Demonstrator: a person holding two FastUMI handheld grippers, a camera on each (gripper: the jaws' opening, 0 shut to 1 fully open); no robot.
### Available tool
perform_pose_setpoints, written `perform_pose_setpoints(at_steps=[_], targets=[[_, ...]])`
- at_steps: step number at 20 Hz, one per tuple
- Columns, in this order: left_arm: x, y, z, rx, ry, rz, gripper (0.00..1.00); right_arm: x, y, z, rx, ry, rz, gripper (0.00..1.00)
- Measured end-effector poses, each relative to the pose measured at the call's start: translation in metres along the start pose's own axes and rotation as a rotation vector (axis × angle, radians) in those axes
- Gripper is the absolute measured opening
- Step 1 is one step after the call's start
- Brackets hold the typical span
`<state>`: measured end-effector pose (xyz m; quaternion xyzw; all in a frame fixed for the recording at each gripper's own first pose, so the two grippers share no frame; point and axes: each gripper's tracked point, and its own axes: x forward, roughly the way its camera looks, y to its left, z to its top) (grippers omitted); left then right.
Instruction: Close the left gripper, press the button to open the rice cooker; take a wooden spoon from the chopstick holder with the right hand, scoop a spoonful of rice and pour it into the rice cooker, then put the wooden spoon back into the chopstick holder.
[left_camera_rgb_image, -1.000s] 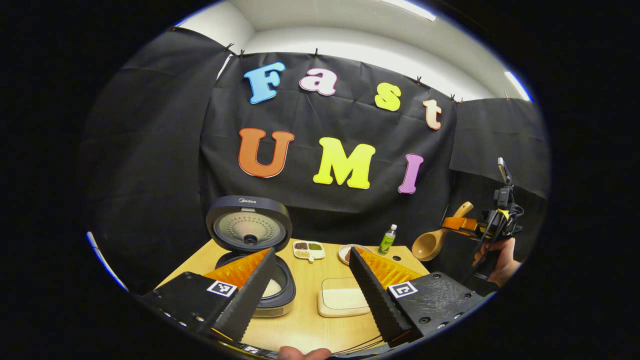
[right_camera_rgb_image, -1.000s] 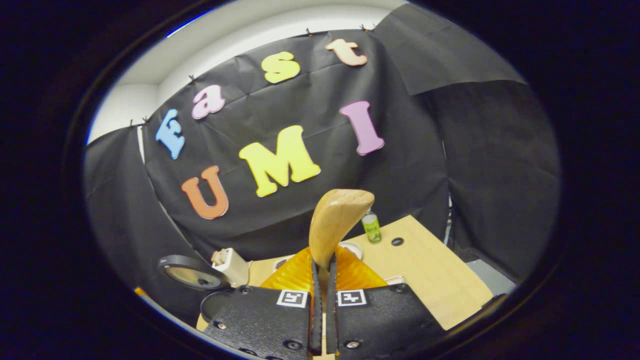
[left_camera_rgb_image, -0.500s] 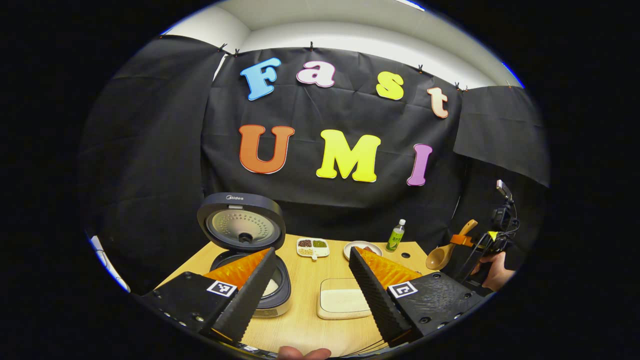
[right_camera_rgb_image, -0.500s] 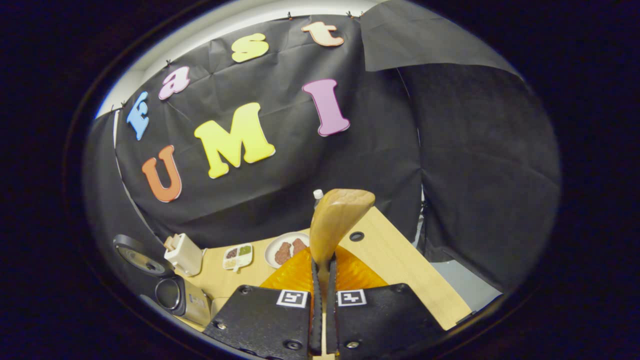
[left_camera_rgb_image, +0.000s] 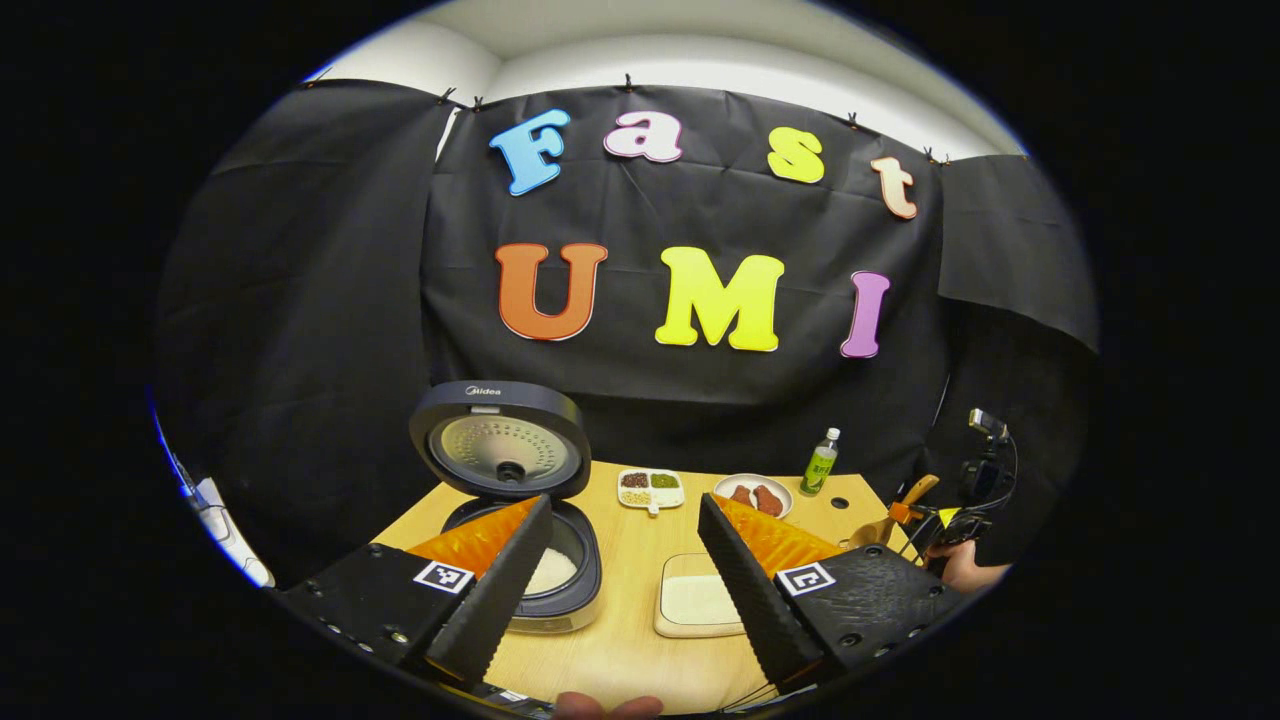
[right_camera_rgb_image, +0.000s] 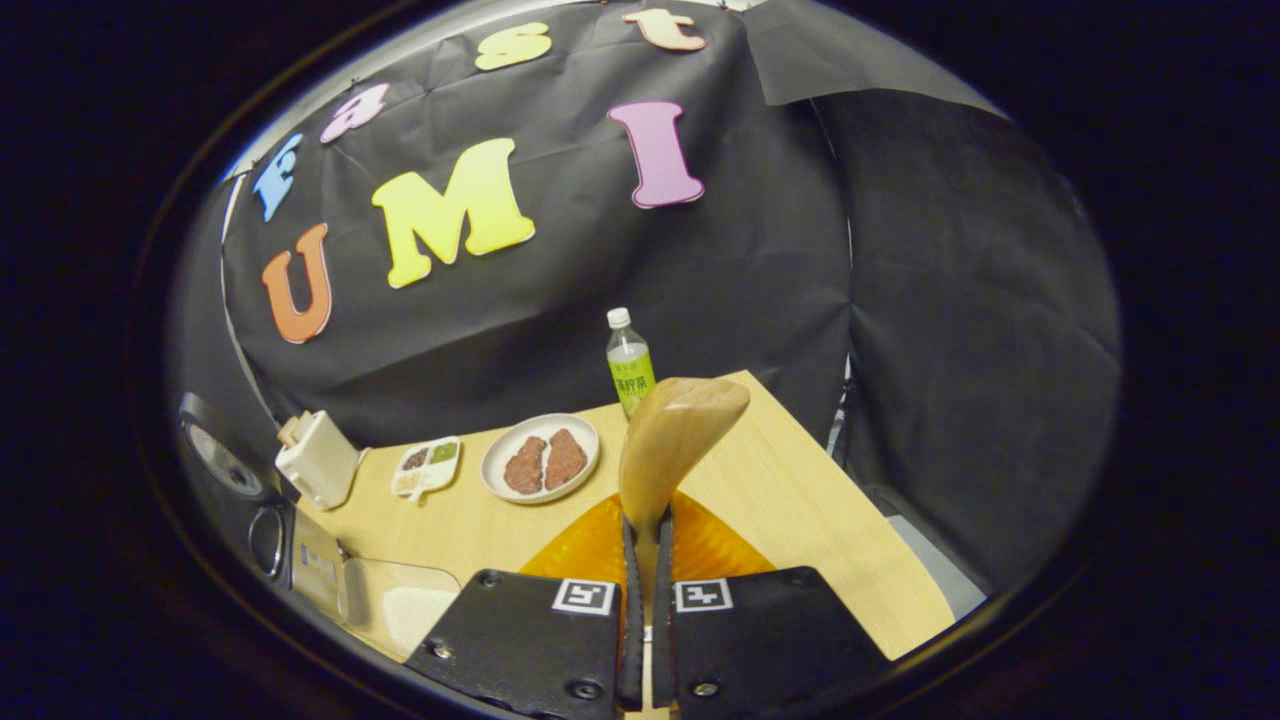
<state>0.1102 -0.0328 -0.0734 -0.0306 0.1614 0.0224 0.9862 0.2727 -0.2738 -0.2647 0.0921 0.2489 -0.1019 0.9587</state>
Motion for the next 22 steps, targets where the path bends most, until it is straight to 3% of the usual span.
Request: perform_pose_setpoints(at_steps=[9, 17, 19, 21, 22], targets=[[0.0, 0.004, -0.002, 0.009, 0.015, 0.038, 0.95, 0.028, 0.004, -0.041, -0.093, 0.048, 0.015, 0.11], [-0.006, 0.011, 0.016, 0.022, -0.045, 0.069, 0.95, 0.021, 0.005, -0.038, -0.095, 0.016, 0.052, 0.22], [-0.006, 0.01, 0.026, 0.037, -0.074, 0.068, 0.95, 0.015, 0.005, -0.03, -0.095, -0.002, 0.048, 0.43], [-0.006, 0.011, 0.032, 0.044, -0.096, 0.064, 0.95, 0.007, -0.003, -0.016, -0.087, -0.037, 0.011, 0.74], [-0.006, 0.012, 0.038, 0.044, -0.107, 0.068, 0.95, 0.002, -0.006, -0.009, -0.083, -0.054, -0.003, 0.82]])
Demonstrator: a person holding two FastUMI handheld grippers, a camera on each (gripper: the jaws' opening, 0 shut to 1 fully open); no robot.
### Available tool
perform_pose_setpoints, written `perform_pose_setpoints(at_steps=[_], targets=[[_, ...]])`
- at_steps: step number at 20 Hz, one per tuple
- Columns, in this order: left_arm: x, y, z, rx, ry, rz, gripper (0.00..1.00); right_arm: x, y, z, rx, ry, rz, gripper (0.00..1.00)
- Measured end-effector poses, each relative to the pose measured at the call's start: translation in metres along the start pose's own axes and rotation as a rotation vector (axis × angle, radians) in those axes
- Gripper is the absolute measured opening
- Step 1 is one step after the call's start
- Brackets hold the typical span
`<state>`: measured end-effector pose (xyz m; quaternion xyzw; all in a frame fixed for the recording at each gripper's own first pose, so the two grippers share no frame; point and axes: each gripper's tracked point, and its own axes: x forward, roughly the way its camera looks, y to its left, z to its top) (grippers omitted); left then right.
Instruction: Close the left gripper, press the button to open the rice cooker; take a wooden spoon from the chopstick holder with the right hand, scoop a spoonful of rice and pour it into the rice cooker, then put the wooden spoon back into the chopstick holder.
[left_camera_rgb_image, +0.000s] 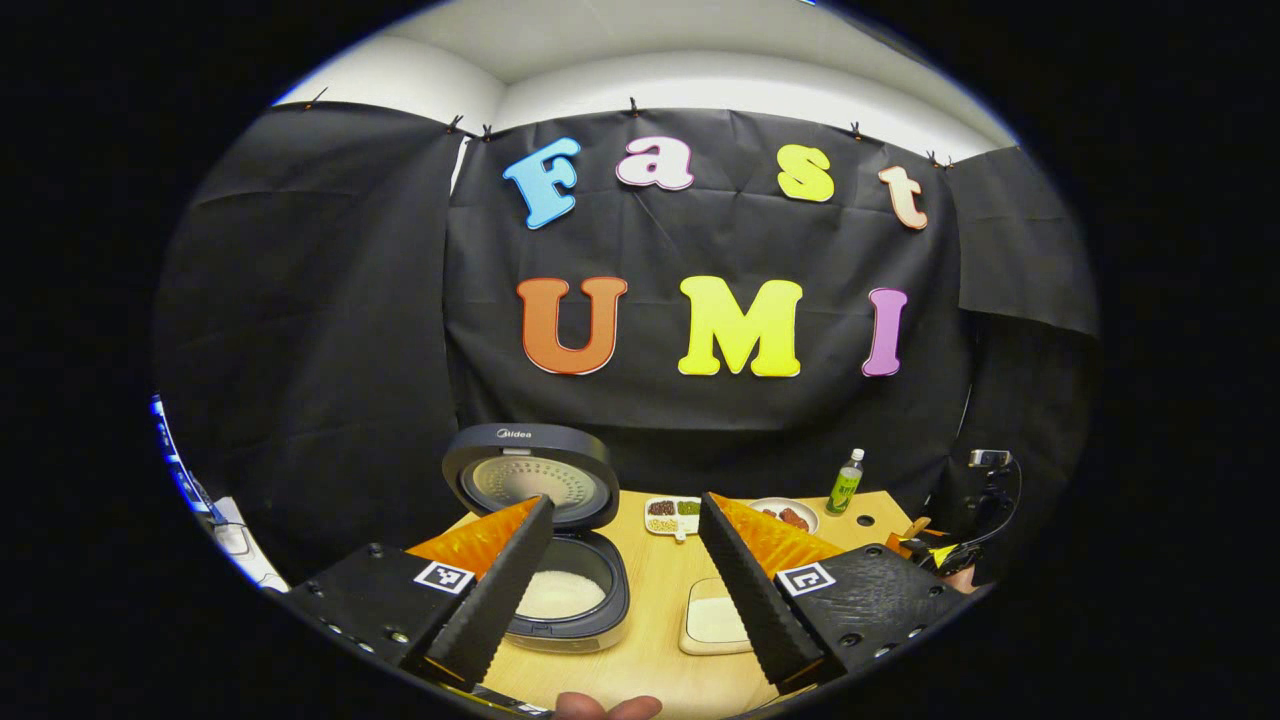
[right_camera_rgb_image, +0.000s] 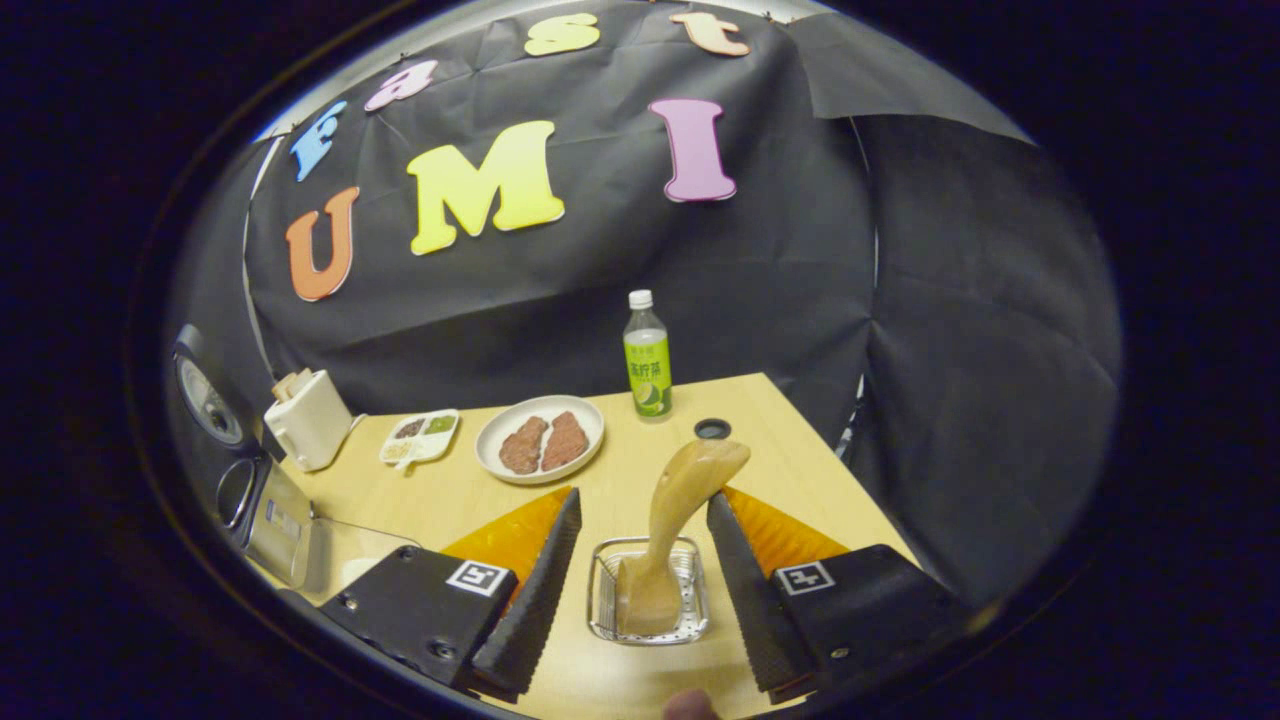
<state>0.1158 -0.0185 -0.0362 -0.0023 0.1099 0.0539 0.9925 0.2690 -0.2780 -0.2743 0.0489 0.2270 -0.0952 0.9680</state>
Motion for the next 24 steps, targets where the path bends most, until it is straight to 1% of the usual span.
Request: perform_pose_setpoints(at_steps=[1, 5, 7, 8, 10, 12, 13, 16, 19, 20, 22, 24], targets=[[0.001, 0.001, 0.005, 0.001, -0.005, 0.003, 0.95, -0.004, 0.0, 0.011, 0.007, -0.015, -0.009, 0.84], [0.005, 0.004, 0.038, 0.034, -0.084, 0.002, 0.94, -0.03, -0.013, 0.047, 0.029, -0.091, -0.049, 0.85], [0.01, 0.011, 0.051, 0.022, -0.111, 0.009, 0.94, -0.047, -0.012, 0.065, 0.032, -0.126, -0.052, 0.96], [0.012, 0.015, 0.058, 0.015, -0.124, 0.016, 0.94, -0.056, -0.01, 0.074, 0.03, -0.144, -0.049, 1.0], [0.018, 0.027, 0.07, 0.016, -0.144, 0.037, 0.94, -0.078, -0.001, 0.094, 0.015, -0.183, -0.029, 1.0], [0.026, 0.038, 0.077, 0.038, -0.148, 0.06, 0.94, -0.099, 0.013, 0.112, -0.016, -0.227, -0.002, 0.99], [0.032, 0.046, 0.083, 0.045, -0.145, 0.069, 0.94, -0.109, 0.023, 0.12, -0.028, -0.245, 0.021, 0.99], [0.055, 0.057, 0.099, 0.008, -0.132, 0.068, 0.94, -0.138, 0.053, 0.137, -0.053, -0.292, 0.086, 1.0], [0.086, 0.073, 0.103, -0.014, -0.088, 0.069, 0.94, -0.165, 0.07, 0.144, -0.07, -0.328, 0.119, 1.0], [0.098, 0.08, 0.099, -0.019, -0.058, 0.072, 0.94, -0.172, 0.074, 0.142, -0.07, -0.327, 0.122, 0.99], [0.119, 0.089, 0.089, -0.047, 0.008, 0.074, 0.94, -0.183, 0.073, 0.132, -0.088, -0.312, 0.102, 1.0], [0.141, 0.104, 0.073, -0.037, 0.073, 0.1, 0.95, -0.193, 0.075, 0.125, -0.091, -0.296, 0.092, 1.0]])
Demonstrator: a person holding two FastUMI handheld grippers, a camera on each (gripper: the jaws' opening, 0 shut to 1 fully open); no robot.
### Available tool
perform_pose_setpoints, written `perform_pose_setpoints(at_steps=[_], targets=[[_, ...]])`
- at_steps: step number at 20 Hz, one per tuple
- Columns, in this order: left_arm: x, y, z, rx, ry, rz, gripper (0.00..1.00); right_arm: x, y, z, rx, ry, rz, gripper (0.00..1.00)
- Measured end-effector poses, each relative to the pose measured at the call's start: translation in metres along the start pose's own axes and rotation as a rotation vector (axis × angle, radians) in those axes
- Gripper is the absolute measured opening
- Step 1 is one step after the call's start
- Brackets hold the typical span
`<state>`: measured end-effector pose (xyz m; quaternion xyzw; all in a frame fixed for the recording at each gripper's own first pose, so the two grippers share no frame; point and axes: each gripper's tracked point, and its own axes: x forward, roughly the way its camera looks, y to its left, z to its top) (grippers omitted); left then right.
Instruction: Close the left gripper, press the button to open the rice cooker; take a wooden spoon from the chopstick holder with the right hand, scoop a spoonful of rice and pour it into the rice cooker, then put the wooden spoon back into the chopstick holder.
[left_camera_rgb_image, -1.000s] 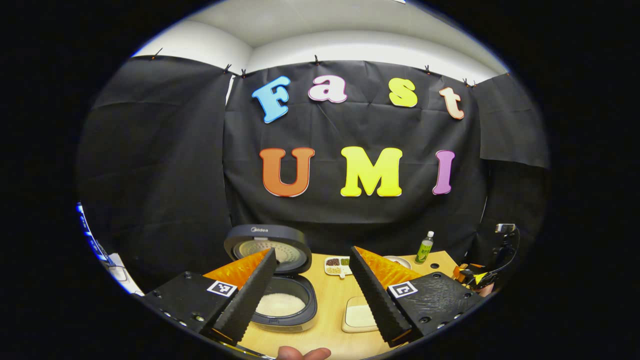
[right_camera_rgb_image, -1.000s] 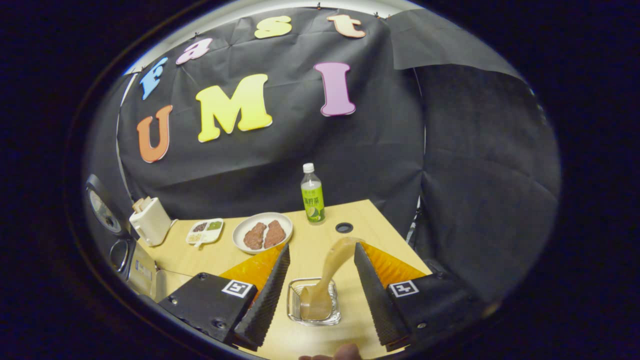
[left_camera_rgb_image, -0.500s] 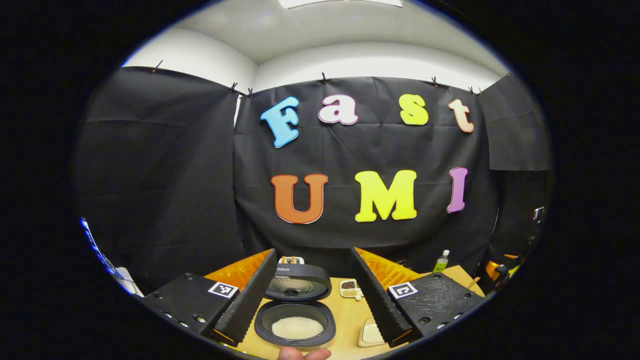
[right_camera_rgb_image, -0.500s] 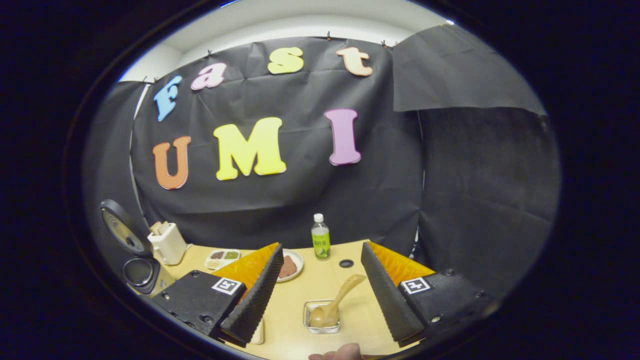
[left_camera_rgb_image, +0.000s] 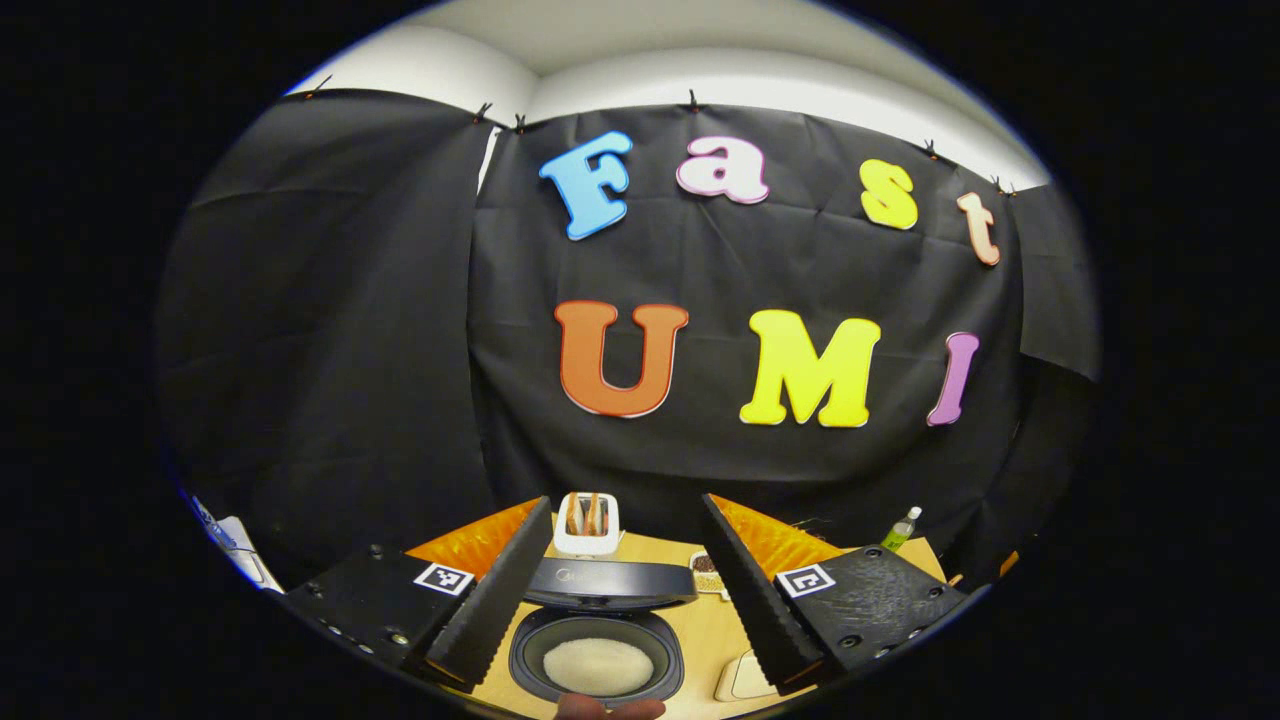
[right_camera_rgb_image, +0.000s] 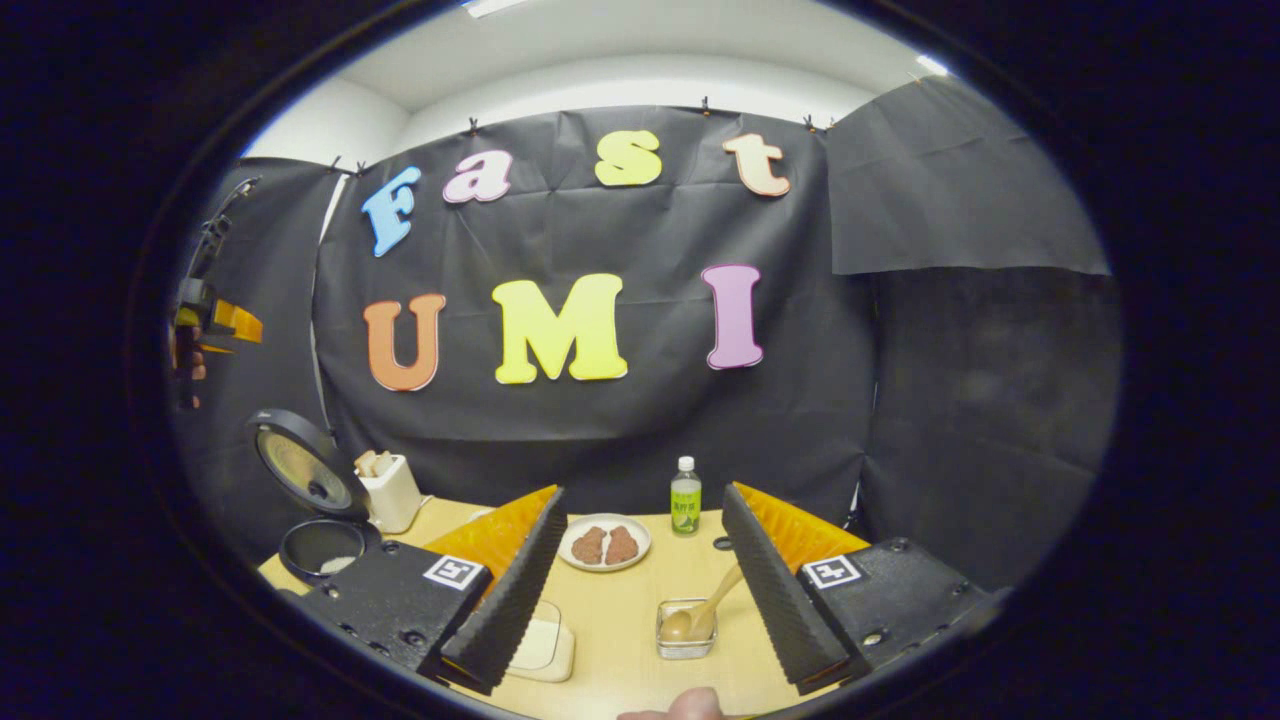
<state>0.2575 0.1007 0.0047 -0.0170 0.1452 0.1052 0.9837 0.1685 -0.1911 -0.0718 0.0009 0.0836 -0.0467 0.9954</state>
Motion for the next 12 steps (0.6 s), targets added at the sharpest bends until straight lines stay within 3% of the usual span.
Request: perform_pose_setpoints(at_steps=[5, 12], targets=[[0.048, 0.019, -0.036, 0.008, 0.17, 0.011, 0.95, -0.023, -0.013, -0.01, 0.024, 0.028, -0.061, 1.0], [0.072, 0.015, -0.074, -0.02, 0.314, -0.02, 0.95, -0.041, -0.027, 0.005, 0.039, 0.01, -0.112, 0.99]])
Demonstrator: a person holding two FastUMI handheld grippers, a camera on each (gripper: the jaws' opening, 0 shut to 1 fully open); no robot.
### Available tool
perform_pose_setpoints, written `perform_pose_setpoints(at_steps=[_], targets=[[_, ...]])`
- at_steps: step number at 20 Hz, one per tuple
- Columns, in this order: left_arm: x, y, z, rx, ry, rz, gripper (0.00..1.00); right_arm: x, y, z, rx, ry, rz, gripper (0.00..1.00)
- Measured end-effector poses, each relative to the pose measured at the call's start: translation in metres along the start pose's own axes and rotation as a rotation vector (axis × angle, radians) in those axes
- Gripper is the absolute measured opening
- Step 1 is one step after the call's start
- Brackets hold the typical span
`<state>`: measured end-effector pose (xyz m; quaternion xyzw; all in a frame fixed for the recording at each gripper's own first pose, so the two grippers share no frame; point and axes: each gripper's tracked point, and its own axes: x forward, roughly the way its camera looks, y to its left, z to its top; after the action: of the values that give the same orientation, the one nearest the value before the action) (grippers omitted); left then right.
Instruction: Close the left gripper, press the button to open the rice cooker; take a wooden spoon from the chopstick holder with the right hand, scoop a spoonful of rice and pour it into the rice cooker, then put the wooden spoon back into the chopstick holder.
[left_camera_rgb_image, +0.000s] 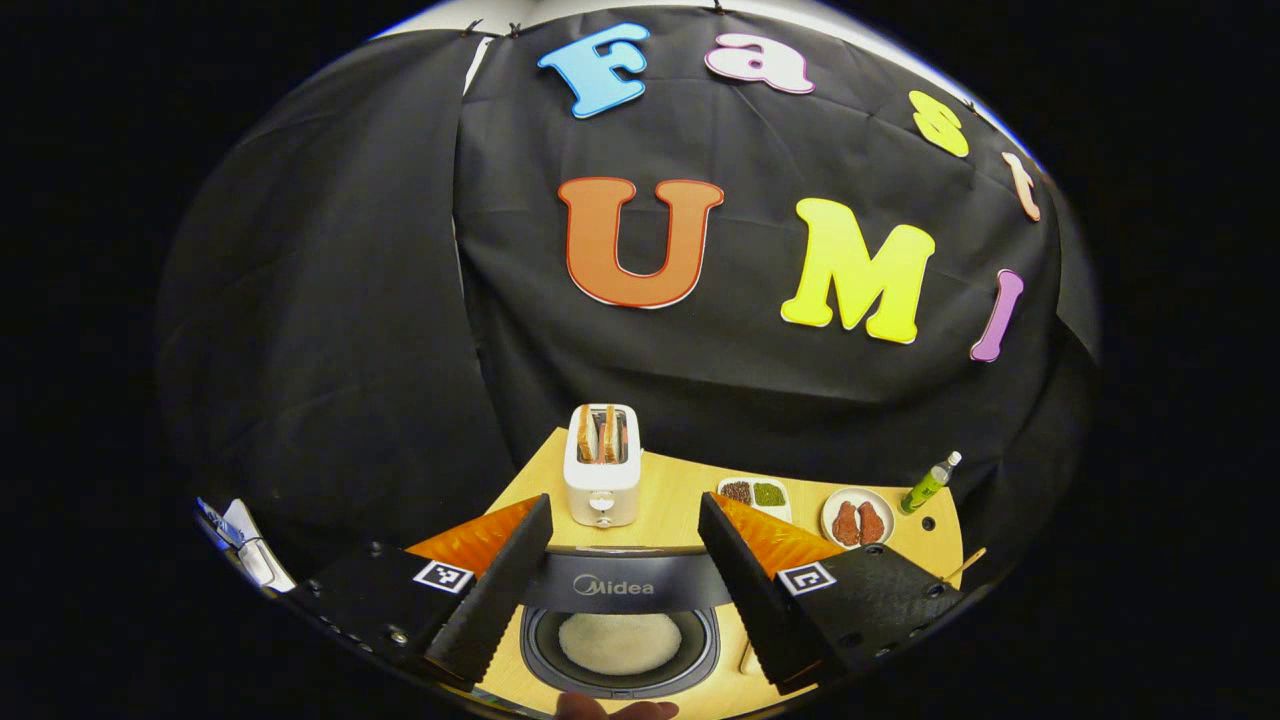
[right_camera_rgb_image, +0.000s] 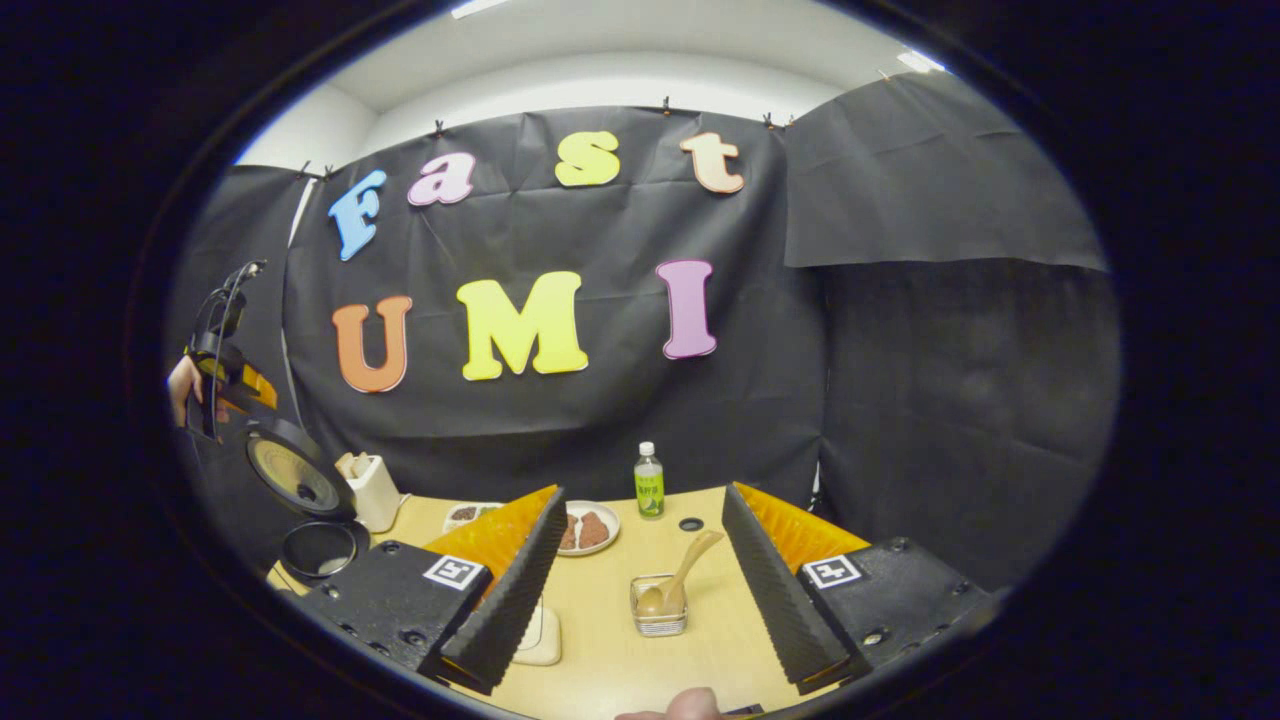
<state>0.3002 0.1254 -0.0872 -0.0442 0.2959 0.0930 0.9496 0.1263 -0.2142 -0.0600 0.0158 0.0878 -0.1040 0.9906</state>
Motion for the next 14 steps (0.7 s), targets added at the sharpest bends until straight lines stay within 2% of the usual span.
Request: perform_pose_setpoints(at_steps=[3, 7, 11, 14], targets=[[-0.003, -0.004, -0.008, 0.009, 0.011, -0.011, 0.96, -0.004, 0.002, 0.003, -0.005, -0.009, 0.001, 1.0], [-0.018, -0.006, -0.025, 0.013, 0.021, -0.014, 0.97, -0.005, 0.018, 0.004, -0.02, -0.006, 0.044, 0.99], [-0.037, -0.009, -0.058, 0.032, 0.057, -0.017, 0.97, -0.006, 0.038, 0.008, -0.04, -0.025, 0.092, 1.0], [-0.05, -0.015, -0.092, -0.016, 0.123, -0.049, 0.97, -0.009, 0.055, 0.005, -0.045, -0.026, 0.128, 1.0]])
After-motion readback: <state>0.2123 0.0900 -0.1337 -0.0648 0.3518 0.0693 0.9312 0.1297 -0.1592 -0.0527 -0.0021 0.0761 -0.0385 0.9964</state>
